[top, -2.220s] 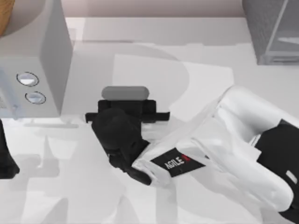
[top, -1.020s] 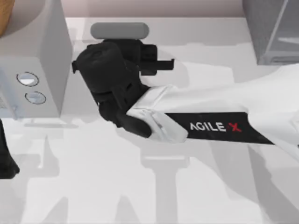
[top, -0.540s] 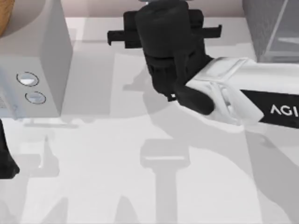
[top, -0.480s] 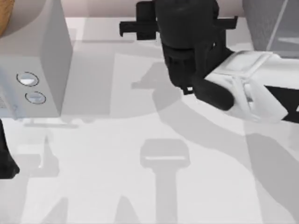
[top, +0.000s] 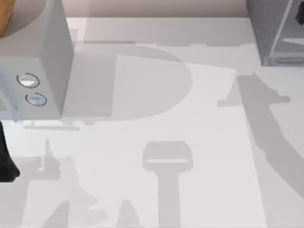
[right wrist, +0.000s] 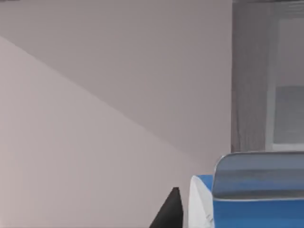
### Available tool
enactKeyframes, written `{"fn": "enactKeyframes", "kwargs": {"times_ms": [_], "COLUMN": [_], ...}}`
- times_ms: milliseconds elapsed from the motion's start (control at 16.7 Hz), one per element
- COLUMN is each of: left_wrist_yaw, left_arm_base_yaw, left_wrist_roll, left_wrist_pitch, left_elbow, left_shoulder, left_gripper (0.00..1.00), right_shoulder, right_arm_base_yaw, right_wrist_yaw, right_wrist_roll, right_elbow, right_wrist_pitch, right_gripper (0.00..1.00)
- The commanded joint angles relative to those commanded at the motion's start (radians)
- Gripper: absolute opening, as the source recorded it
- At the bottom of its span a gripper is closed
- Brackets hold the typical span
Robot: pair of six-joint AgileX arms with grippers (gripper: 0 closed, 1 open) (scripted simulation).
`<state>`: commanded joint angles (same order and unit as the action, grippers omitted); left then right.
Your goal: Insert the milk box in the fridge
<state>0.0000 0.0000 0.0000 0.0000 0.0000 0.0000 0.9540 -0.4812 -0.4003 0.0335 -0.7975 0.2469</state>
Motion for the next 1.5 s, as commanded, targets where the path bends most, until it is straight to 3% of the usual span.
{"fn": "enactKeyframes", "kwargs": {"times_ms": [360, 660, 1200, 1500], "left_wrist_yaw": [0.0, 0.0, 0.0, 0.0], "left_arm_base_yaw": [0.0, 0.0, 0.0, 0.0], "left_wrist_roll": [0.0, 0.0, 0.0, 0.0], "left_wrist_pitch": [0.0, 0.0, 0.0, 0.0], "left_elbow": [0.0, 0.0, 0.0, 0.0], "left_shoulder": [0.0, 0.0, 0.0, 0.0], "left_gripper": [1.0, 1.0, 1.0, 1.0], "right_shoulder": [-0.637, -0.911, -0.939, -0.73], "right_arm_base_yaw": [0.28, 0.45, 0.48, 0.512], "right_wrist_yaw": [0.25, 0.38, 0.401, 0.439], "right_wrist_roll": [-0.028, -0.033, -0.031, -0.029], "right_elbow": [0.466, 0.746, 0.79, 0.66], "right_wrist_pitch": [-0.131, -0.23, -0.237, -0.079], "right_gripper": [0.0, 0.0, 0.0, 0.0]}}
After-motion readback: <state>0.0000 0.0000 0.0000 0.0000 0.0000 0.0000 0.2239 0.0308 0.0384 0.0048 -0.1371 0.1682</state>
